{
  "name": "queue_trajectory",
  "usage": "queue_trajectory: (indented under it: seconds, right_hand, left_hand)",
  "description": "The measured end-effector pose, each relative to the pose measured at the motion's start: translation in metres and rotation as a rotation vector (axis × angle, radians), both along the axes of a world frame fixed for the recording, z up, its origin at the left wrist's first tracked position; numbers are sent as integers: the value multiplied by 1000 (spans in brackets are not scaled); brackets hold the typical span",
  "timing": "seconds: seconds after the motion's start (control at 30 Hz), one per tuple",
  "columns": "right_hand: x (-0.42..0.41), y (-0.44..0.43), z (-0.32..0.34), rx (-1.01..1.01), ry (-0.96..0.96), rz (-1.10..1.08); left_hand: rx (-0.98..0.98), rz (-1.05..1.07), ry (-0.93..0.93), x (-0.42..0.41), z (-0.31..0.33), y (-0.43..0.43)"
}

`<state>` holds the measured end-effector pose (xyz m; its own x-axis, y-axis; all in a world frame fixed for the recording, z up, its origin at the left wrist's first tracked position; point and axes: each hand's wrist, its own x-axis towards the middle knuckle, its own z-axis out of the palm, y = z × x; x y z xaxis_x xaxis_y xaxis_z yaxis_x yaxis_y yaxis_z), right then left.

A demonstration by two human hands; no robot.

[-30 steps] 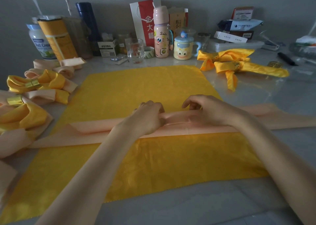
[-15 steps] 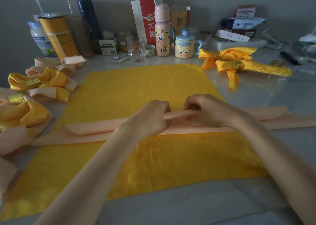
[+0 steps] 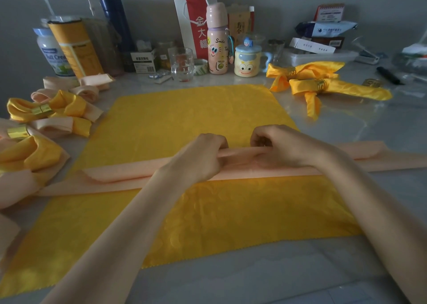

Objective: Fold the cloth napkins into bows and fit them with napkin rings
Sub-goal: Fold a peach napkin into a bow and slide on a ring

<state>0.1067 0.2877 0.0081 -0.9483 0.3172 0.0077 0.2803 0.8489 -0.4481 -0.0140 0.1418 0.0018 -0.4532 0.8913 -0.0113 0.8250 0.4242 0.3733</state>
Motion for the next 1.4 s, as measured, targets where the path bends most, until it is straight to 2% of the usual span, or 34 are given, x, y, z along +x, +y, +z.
queue_trajectory:
  seconds: [0.2, 0.37, 0.43, 0.63, 0.73, 1.23, 1.4]
  right_hand:
    - [0, -7, 2, 10, -12, 45]
    - [3, -12, 5, 49, -47, 47]
    - [4, -15, 6, 115, -77, 53]
    - [1, -32, 6, 511, -198, 72]
    - [-1, -41, 4, 642, -221, 113]
    - [1, -58, 1, 785, -245, 130]
    - [-1, -70, -5, 886, -305, 150]
  left_hand:
    - [-19, -32, -23, 7, 6, -3]
    - [107, -60, -58, 11, 12, -2]
    - [104, -64, -42, 10, 12, -3]
    - [-5, -75, -90, 10, 12, -4]
    - [-52, -70, -120, 12, 9, -3]
    - [-70, -65, -201, 11, 8, -3]
    - [-69, -51, -209, 12, 7, -1]
